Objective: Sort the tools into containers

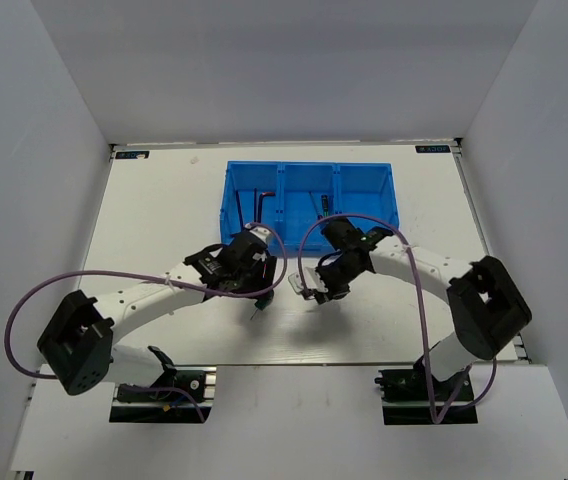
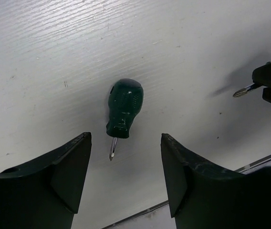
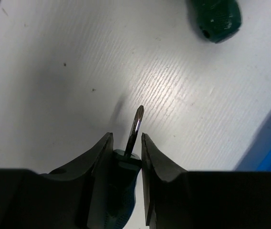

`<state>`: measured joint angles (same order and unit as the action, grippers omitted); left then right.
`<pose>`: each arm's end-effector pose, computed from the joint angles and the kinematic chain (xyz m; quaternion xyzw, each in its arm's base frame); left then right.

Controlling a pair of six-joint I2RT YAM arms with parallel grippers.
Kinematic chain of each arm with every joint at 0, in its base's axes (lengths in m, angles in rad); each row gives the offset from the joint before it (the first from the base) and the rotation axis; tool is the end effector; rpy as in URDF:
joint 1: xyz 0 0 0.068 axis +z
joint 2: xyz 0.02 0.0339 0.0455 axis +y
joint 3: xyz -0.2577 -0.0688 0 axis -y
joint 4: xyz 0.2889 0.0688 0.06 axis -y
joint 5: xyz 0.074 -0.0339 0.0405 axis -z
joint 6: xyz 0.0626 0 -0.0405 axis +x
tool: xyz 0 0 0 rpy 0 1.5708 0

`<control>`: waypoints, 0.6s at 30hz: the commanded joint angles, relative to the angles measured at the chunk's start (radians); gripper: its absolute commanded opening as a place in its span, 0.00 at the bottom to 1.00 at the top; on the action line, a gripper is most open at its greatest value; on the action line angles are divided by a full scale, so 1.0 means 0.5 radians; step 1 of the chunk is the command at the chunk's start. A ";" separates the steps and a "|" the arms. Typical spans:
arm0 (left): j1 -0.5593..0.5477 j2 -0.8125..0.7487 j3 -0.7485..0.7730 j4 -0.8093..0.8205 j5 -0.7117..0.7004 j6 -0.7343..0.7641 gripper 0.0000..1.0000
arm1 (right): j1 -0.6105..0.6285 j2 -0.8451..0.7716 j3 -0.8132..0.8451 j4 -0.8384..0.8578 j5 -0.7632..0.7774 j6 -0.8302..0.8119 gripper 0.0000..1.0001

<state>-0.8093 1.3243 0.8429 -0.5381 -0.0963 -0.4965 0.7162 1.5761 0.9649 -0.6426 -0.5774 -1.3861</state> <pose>0.2199 -0.2219 0.1667 0.1368 0.9514 -0.1284 0.2441 0.2279 0.2436 0.1344 -0.8440 0.4311 0.2158 0.2353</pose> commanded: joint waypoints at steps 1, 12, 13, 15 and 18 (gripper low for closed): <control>-0.029 -0.016 0.054 0.094 0.033 0.066 0.70 | -0.006 -0.164 0.122 -0.068 -0.063 0.286 0.00; -0.112 0.235 0.075 0.067 -0.068 0.103 0.73 | -0.266 -0.422 0.211 0.046 0.709 0.735 0.00; -0.112 0.272 0.075 0.067 -0.086 0.103 0.73 | -0.327 -0.422 0.227 0.052 0.728 0.744 0.00; -0.130 0.302 0.075 0.067 -0.129 0.103 0.73 | -0.438 -0.391 0.319 0.067 0.826 0.821 0.00; -0.130 0.349 0.094 0.046 -0.209 0.103 0.73 | -0.563 -0.302 0.487 0.043 0.860 0.901 0.00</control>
<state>-0.8684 1.5032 0.8509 -0.5026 -0.1448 -0.4522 0.4862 1.4010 1.1122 -0.6487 -0.2157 -1.0126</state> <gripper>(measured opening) 0.728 0.326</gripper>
